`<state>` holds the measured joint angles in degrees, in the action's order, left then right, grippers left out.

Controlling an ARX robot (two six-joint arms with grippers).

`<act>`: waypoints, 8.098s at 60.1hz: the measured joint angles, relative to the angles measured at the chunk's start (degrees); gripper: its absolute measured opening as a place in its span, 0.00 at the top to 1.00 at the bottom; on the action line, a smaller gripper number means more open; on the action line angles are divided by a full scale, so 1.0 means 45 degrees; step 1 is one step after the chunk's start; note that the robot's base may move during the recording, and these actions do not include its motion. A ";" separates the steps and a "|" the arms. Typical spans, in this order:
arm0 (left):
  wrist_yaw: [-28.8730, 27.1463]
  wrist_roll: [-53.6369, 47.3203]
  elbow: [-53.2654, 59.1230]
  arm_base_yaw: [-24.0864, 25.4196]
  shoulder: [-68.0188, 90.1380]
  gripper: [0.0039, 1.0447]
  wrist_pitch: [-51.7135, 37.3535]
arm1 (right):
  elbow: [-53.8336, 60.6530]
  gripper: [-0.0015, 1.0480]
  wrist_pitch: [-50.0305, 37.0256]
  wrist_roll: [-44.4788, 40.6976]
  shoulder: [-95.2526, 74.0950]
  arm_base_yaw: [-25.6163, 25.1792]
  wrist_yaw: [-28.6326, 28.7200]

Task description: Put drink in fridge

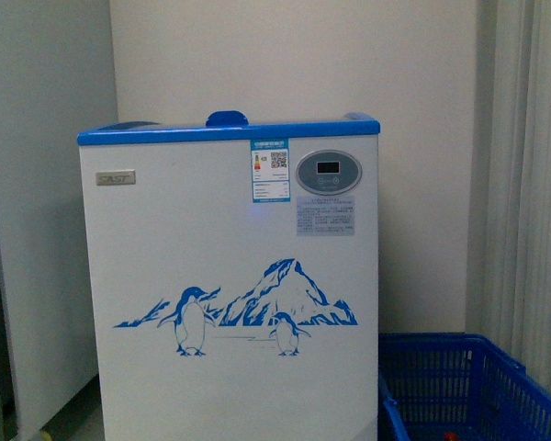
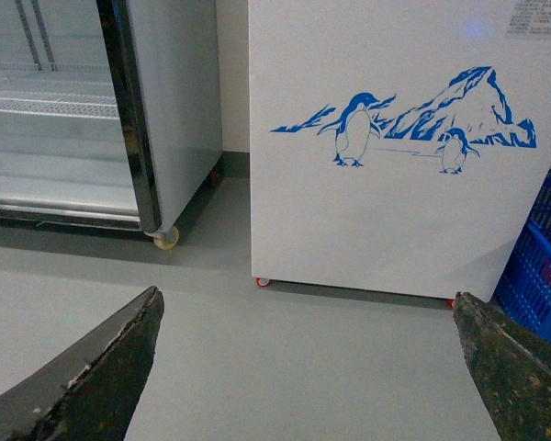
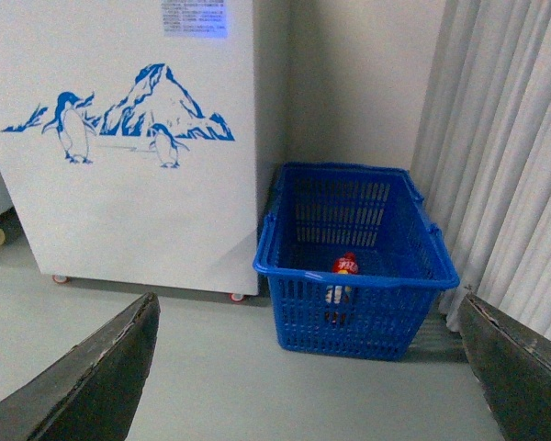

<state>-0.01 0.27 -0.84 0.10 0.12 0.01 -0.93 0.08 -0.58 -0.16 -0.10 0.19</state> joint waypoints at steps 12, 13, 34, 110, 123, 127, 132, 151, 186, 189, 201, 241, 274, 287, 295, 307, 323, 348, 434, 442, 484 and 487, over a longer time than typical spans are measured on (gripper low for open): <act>0.0000 0.0000 0.0000 0.0000 0.0000 0.08 0.0000 | 0.0000 0.07 0.0000 0.0000 0.0000 0.0000 0.0000; 0.0000 0.0000 0.0000 0.0000 0.0000 0.08 0.0000 | 0.0000 0.07 0.0000 0.0000 0.0000 0.0000 0.0000; 0.0000 0.0000 0.0000 0.0000 0.0000 0.08 0.0000 | 0.0000 0.07 0.0000 -0.0005 0.0000 0.0000 0.0000; 0.0000 0.0000 0.0000 0.0000 0.0000 0.08 0.0000 | 0.0000 0.07 0.0000 0.0000 0.0000 0.0000 -0.0005; 0.0000 -0.0005 0.0000 0.0000 0.0000 0.08 0.0000 | 0.0000 0.07 0.0000 0.0000 0.0000 0.0000 0.0000; 0.0000 0.0000 0.0000 0.0000 0.0000 0.08 0.0000 | 0.0000 0.07 0.0000 -0.0005 0.0000 0.0000 -0.0005; 0.0000 0.0000 0.0000 0.0000 0.0000 0.08 0.0000 | 0.0000 0.07 0.0000 0.0000 0.0000 0.0000 -0.0005; 0.0005 0.0000 0.0000 0.0000 0.0005 0.08 0.0000 | 0.0000 0.07 0.0000 -0.0005 0.0000 0.0000 0.0000; 0.0000 0.0000 0.0000 0.0000 0.0000 0.08 0.0000 | 0.0000 0.07 0.0000 0.0005 -0.0005 0.0005 -0.0019; 0.0015 -0.0005 0.0000 0.0000 0.0000 0.08 0.0000 | -0.0291 0.07 0.0947 0.0602 -0.0520 0.0525 -0.1661; 0.0005 0.0000 0.0000 0.0000 0.0000 0.08 0.0000 | -0.2074 0.07 0.1287 0.2249 -0.6402 -0.2234 -0.0510; 0.0000 0.0000 0.0000 0.0000 0.0000 0.08 0.0000 | -0.8757 0.07 -0.7271 0.1569 -2.7685 -0.4930 0.1127; 0.0000 -0.0005 0.0000 0.0000 0.0000 0.08 0.0000 | -1.3629 0.07 -0.7655 0.1807 -3.4840 -0.4401 0.0267; 0.0000 0.0000 0.0000 0.0000 0.0000 0.08 0.0000 | -1.4707 0.07 -0.7232 0.1894 -3.6030 -0.4294 0.0102; 0.0000 -0.0005 0.0000 0.0000 0.0000 0.08 0.0000 | -1.5363 0.07 -0.7023 0.1933 -3.6783 -0.4221 0.0044; 0.0000 0.0000 0.0000 0.0000 0.0000 0.08 0.0000 | -1.6184 0.07 -0.6713 0.2021 -3.7579 -0.4075 -0.0039; 0.0000 -0.0005 0.0000 0.0000 0.0000 0.08 0.0000 | -1.6801 0.07 -0.6416 0.2059 -3.8080 -0.3881 -0.0131; 0.0000 -0.0005 0.0000 0.0000 0.0000 0.08 0.0000 | -1.7350 0.42 -0.6300 0.1885 -3.8458 -0.3983 -0.0466; 0.0005 0.0000 0.0000 0.0000 0.0000 0.08 0.0000 | -0.6421 0.65 -0.1054 0.2603 -0.8068 -0.4070 0.2744; 0.0000 -0.0005 0.0000 0.0000 0.0000 0.08 0.0000 | -0.6125 0.65 -0.0097 0.2871 -0.6436 -0.3968 0.3172; 0.0000 0.0000 0.0000 0.0000 0.0000 0.08 0.0000 | -0.3939 0.65 -0.0923 0.2157 -0.3789 0.4435 -0.4075; 0.0000 0.0000 0.0000 0.0000 0.0000 0.08 0.0000 | -0.3721 0.65 -0.1093 0.2059 -0.3774 0.5149 -0.4799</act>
<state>-0.01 0.27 -0.84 0.10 0.12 0.01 -17.67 -4.84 8.69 -17.15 23.07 -21.41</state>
